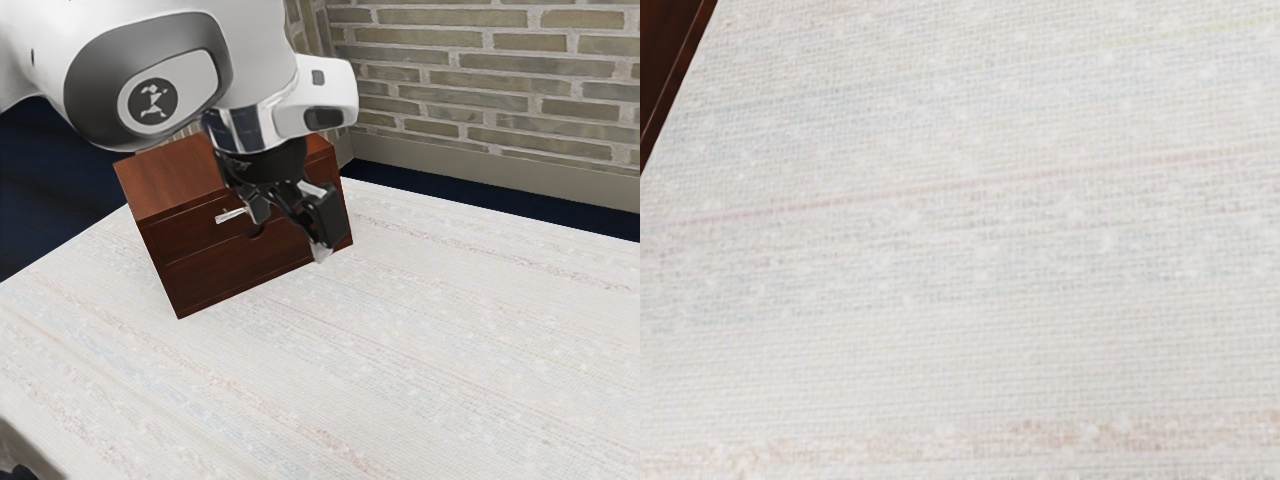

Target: Pull the drawer handle with one arm to open the drawer

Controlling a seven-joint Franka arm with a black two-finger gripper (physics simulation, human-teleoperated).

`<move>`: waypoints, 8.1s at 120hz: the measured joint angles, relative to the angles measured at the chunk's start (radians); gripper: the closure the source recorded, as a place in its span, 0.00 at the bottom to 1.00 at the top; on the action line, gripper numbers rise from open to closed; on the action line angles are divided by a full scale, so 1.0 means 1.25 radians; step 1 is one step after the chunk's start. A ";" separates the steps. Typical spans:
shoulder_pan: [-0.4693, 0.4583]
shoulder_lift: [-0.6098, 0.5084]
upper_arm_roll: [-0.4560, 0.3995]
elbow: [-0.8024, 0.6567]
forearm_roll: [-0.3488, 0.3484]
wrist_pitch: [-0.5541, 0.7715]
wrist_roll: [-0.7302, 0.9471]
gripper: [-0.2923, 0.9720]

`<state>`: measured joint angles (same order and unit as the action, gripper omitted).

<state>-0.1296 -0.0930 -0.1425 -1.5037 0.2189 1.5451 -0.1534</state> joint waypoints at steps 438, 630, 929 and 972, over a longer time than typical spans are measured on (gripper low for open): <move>0.141 0.310 0.168 0.006 0.171 0.386 0.296 0.23; 0.085 0.275 0.171 -0.053 0.161 0.381 0.313 0.23; -0.064 0.088 0.166 -0.246 0.158 0.382 0.200 0.35; -0.058 0.079 0.165 -0.239 0.160 0.379 0.195 0.32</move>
<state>-0.2016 0.0059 0.0639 -1.8030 0.4184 2.0187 0.0904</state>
